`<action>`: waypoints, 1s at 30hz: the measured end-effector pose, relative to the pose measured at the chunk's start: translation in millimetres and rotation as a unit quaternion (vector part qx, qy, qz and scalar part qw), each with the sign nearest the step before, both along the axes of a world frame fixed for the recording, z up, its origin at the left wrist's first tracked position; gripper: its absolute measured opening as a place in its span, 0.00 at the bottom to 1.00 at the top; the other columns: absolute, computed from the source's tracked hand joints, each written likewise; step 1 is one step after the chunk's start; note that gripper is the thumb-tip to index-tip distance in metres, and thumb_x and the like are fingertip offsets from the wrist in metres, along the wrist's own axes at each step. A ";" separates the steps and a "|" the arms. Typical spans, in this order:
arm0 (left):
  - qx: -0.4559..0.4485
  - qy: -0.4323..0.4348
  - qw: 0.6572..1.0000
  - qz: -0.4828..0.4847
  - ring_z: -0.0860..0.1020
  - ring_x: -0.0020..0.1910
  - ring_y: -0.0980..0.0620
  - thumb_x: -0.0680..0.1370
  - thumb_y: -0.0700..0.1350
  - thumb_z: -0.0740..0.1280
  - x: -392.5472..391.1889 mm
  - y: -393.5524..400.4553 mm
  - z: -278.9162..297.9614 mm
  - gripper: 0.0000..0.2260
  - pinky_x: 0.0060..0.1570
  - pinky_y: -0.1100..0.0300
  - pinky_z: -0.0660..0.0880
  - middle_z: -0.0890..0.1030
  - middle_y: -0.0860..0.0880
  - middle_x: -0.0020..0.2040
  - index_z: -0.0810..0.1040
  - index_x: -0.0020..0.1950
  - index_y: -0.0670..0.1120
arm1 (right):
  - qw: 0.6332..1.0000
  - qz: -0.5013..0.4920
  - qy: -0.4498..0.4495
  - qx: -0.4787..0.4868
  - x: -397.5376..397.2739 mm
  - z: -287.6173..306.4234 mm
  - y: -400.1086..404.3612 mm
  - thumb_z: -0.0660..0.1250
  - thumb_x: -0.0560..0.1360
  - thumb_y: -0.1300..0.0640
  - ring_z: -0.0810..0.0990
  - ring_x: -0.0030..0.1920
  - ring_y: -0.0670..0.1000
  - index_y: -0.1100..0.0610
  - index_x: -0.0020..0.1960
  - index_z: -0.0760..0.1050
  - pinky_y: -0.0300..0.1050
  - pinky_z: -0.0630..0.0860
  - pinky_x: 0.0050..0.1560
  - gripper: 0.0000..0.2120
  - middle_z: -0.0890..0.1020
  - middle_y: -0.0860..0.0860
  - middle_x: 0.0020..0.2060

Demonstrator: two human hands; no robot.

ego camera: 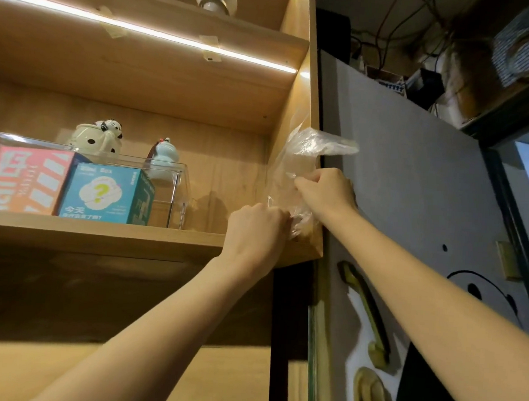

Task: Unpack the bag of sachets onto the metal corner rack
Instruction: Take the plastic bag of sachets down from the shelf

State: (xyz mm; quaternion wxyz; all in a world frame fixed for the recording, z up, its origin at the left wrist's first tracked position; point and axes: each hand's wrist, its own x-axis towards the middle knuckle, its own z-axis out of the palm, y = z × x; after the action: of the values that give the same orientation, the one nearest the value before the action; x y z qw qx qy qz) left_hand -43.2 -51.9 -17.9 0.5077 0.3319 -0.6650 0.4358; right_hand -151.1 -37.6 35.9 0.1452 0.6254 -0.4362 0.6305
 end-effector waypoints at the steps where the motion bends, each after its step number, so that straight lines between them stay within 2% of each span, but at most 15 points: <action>1: -0.010 0.002 1.000 0.003 0.70 0.33 0.47 0.80 0.49 0.55 -1.9 4.9 -2.6 0.15 0.32 0.58 0.60 0.79 0.46 0.37 0.79 0.46 0.44 | 1.000 0.001 0.008 0.014 0.7 1.9 5.9 0.66 0.72 0.53 0.68 0.31 0.48 0.57 0.30 0.66 0.39 0.61 0.28 0.16 0.69 0.49 0.29; 3: -0.055 -0.008 0.998 0.018 0.65 0.26 0.51 0.76 0.44 0.65 -3.5 14.6 -8.7 0.08 0.25 0.61 0.56 0.72 0.50 0.28 0.79 0.38 0.45 | 0.998 -0.017 0.020 0.049 1.7 4.1 16.0 0.69 0.69 0.51 0.74 0.41 0.51 0.58 0.43 0.74 0.40 0.66 0.35 0.11 0.75 0.50 0.39; 4: -0.074 -0.014 0.997 0.025 0.62 0.22 0.53 0.71 0.42 0.71 -4.8 20.0 -10.7 0.08 0.22 0.63 0.53 0.68 0.52 0.23 0.78 0.31 0.46 | 0.997 -0.035 0.021 0.068 1.7 3.8 19.2 0.70 0.69 0.51 0.75 0.46 0.52 0.59 0.50 0.75 0.41 0.67 0.37 0.14 0.76 0.51 0.43; 6: -0.073 -0.022 0.997 0.023 0.59 0.18 0.53 0.63 0.39 0.75 -8.0 30.0 -15.7 0.12 0.21 0.66 0.54 0.68 0.52 0.18 0.74 0.25 0.47 | 0.995 -0.055 -0.007 0.079 -0.6 2.4 22.9 0.68 0.70 0.55 0.76 0.48 0.54 0.58 0.53 0.75 0.41 0.70 0.34 0.13 0.77 0.52 0.46; 7: -0.068 -0.028 0.997 0.010 0.62 0.17 0.52 0.63 0.39 0.74 -10.4 32.2 -18.2 0.12 0.22 0.66 0.57 0.71 0.52 0.18 0.74 0.25 0.47 | 0.996 -0.040 -0.037 0.073 -1.5 0.1 24.0 0.67 0.71 0.59 0.77 0.49 0.54 0.59 0.54 0.76 0.42 0.73 0.36 0.12 0.78 0.52 0.48; 9: -0.070 -0.049 0.996 -0.027 0.71 0.19 0.49 0.67 0.41 0.70 -11.7 40.0 -24.2 0.09 0.24 0.63 0.62 0.76 0.49 0.22 0.74 0.29 0.46 | 0.993 0.025 -0.104 0.045 -2.5 -6.7 28.7 0.63 0.72 0.64 0.78 0.53 0.55 0.57 0.56 0.78 0.43 0.76 0.48 0.14 0.81 0.54 0.53; 12: 0.030 -0.043 0.987 -0.152 0.79 0.37 0.48 0.76 0.52 0.59 -6.3 62.3 -30.0 0.14 0.36 0.58 0.72 0.82 0.47 0.38 0.78 0.44 0.44 | 0.985 0.091 -0.144 -0.013 -5.2 -19.6 43.3 0.60 0.74 0.65 0.77 0.48 0.50 0.54 0.54 0.80 0.37 0.70 0.45 0.15 0.83 0.52 0.51; 13: 0.095 -0.029 0.972 -0.211 0.79 0.47 0.50 0.76 0.56 0.56 -2.0 71.5 -30.7 0.19 0.46 0.56 0.74 0.83 0.47 0.47 0.77 0.54 0.45 | 0.982 0.105 -0.152 -0.029 -6.7 -22.1 48.7 0.59 0.74 0.65 0.77 0.43 0.48 0.54 0.54 0.80 0.36 0.71 0.40 0.15 0.83 0.51 0.47; 15: 0.191 0.019 0.932 -0.307 0.74 0.61 0.51 0.75 0.59 0.55 10.8 85.3 -30.3 0.25 0.62 0.53 0.70 0.77 0.47 0.63 0.69 0.67 0.46 | 0.973 0.140 -0.179 -0.050 -9.9 -24.3 60.6 0.60 0.74 0.65 0.76 0.36 0.46 0.55 0.53 0.79 0.35 0.71 0.33 0.13 0.80 0.48 0.38; 19: 0.290 0.180 0.879 -0.332 0.68 0.67 0.49 0.78 0.54 0.58 47.3 86.1 -26.9 0.25 0.67 0.48 0.65 0.68 0.46 0.70 0.62 0.71 0.45 | 0.949 0.216 -0.226 -0.043 -18.4 -22.2 80.9 0.64 0.73 0.66 0.80 0.40 0.52 0.51 0.43 0.79 0.46 0.78 0.43 0.11 0.83 0.55 0.41; 22: 0.384 0.238 0.820 -0.351 0.71 0.61 0.50 0.75 0.54 0.62 68.6 86.9 -36.6 0.24 0.62 0.52 0.68 0.72 0.46 0.66 0.67 0.67 0.44 | 0.929 0.293 -0.225 -0.022 -23.2 -29.4 96.6 0.65 0.71 0.67 0.82 0.43 0.53 0.51 0.37 0.79 0.51 0.79 0.52 0.12 0.82 0.51 0.37; 24: 0.421 0.236 0.783 -0.392 0.75 0.49 0.55 0.72 0.56 0.63 75.5 95.0 -44.4 0.16 0.53 0.58 0.69 0.78 0.50 0.53 0.74 0.54 0.47 | 0.927 0.315 -0.201 -0.012 -25.1 -37.5 109.8 0.65 0.73 0.66 0.82 0.35 0.43 0.53 0.40 0.78 0.37 0.78 0.43 0.10 0.80 0.49 0.35; 26: 0.448 0.231 0.751 -0.426 0.78 0.45 0.54 0.66 0.58 0.64 80.0 102.1 -50.8 0.19 0.45 0.60 0.70 0.80 0.50 0.48 0.74 0.51 0.48 | 0.949 0.279 -0.145 0.013 -25.0 -48.2 125.8 0.65 0.74 0.64 0.75 0.26 0.33 0.56 0.45 0.78 0.22 0.68 0.28 0.05 0.76 0.44 0.34; 28: 0.491 0.224 0.721 -0.435 0.82 0.44 0.49 0.65 0.59 0.67 83.8 105.7 -59.9 0.24 0.44 0.59 0.73 0.83 0.48 0.47 0.75 0.54 0.46 | 0.958 0.271 -0.074 0.058 -27.2 -61.6 133.7 0.64 0.75 0.60 0.75 0.33 0.34 0.58 0.53 0.77 0.19 0.67 0.30 0.08 0.78 0.43 0.39; 30: 0.534 0.232 0.687 -0.434 0.82 0.47 0.43 0.64 0.59 0.71 89.9 108.1 -75.6 0.28 0.51 0.53 0.76 0.85 0.44 0.48 0.74 0.57 0.46 | 0.953 0.281 -0.049 0.100 -24.7 -78.7 140.5 0.64 0.75 0.58 0.76 0.41 0.39 0.53 0.55 0.77 0.18 0.68 0.32 0.09 0.79 0.41 0.40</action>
State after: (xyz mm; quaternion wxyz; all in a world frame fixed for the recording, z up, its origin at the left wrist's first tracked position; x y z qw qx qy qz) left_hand 46.7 56.2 -93.5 0.5151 0.3117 -0.7160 -0.3533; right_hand -175.8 102.9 -42.9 -0.1230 0.7027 -0.3100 0.6284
